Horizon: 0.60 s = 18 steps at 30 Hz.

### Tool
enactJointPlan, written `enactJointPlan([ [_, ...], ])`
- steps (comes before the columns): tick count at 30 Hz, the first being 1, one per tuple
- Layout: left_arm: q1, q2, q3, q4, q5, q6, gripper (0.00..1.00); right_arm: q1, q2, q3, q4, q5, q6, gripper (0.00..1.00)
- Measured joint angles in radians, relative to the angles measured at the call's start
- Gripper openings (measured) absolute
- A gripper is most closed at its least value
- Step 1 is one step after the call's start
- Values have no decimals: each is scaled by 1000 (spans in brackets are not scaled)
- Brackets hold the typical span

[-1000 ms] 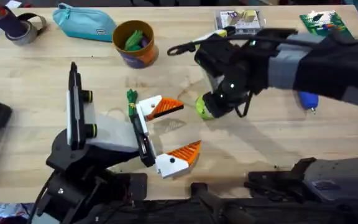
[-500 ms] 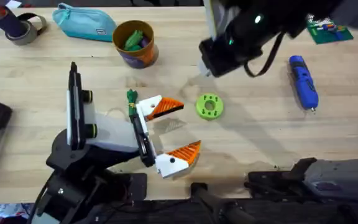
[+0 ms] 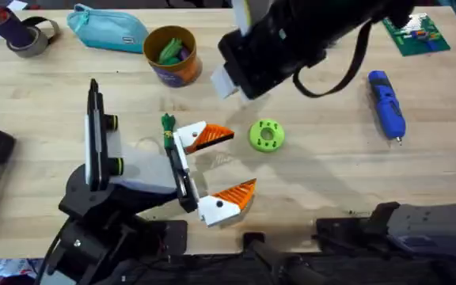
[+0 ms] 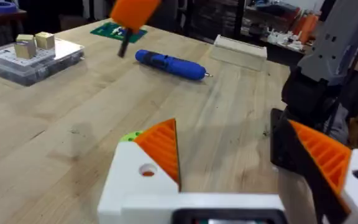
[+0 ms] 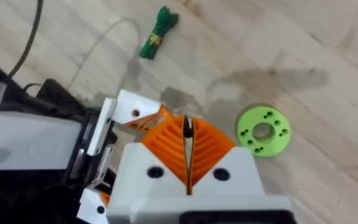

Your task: Pick up the gripper from the table and insert it into the empty holder that is missing its gripper. Then pick up a screw, insert it into the mounting hole, and use the screwdriver to tighten it. Finally, clean up the table by picking up the vegetable and placing it into the bucket.

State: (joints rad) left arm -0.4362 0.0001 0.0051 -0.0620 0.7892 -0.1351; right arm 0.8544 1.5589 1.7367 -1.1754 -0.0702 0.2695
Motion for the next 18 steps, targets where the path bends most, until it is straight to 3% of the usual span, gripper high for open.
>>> enactJointPlan([
  [18, 0, 0, 0, -2, -2, 8, 990, 127, 84, 0, 3, -25, -18, 6],
])
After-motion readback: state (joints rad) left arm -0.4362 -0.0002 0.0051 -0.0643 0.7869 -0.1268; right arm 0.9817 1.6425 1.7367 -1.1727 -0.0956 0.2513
